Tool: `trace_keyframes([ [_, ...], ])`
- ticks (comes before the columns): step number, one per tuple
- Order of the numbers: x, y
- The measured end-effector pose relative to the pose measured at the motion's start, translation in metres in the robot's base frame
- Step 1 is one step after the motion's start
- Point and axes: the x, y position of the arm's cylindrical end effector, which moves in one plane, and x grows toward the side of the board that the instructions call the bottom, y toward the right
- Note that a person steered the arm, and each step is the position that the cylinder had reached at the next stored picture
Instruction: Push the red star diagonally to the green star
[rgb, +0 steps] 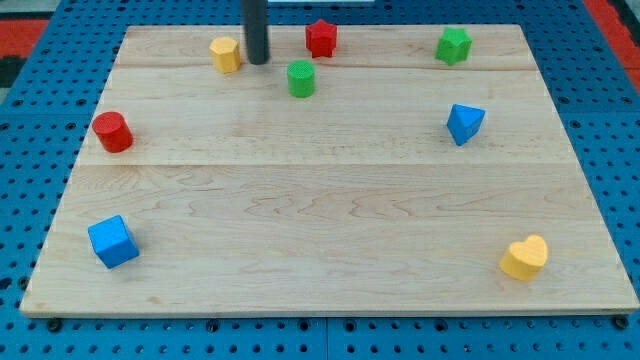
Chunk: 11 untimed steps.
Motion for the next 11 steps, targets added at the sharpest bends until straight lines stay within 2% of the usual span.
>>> trace_keyframes([
  [1, -0.022, -0.021],
  [2, -0.047, -0.005],
  [3, -0.046, 0.066],
  [4, -0.045, 0.166],
  [5, -0.002, 0.191],
  [6, 0.027, 0.173],
  [7, 0.012, 0.213],
  [8, 0.009, 0.181],
  [9, -0.038, 0.181],
  [10, -0.042, 0.135],
  [11, 0.046, 0.133],
])
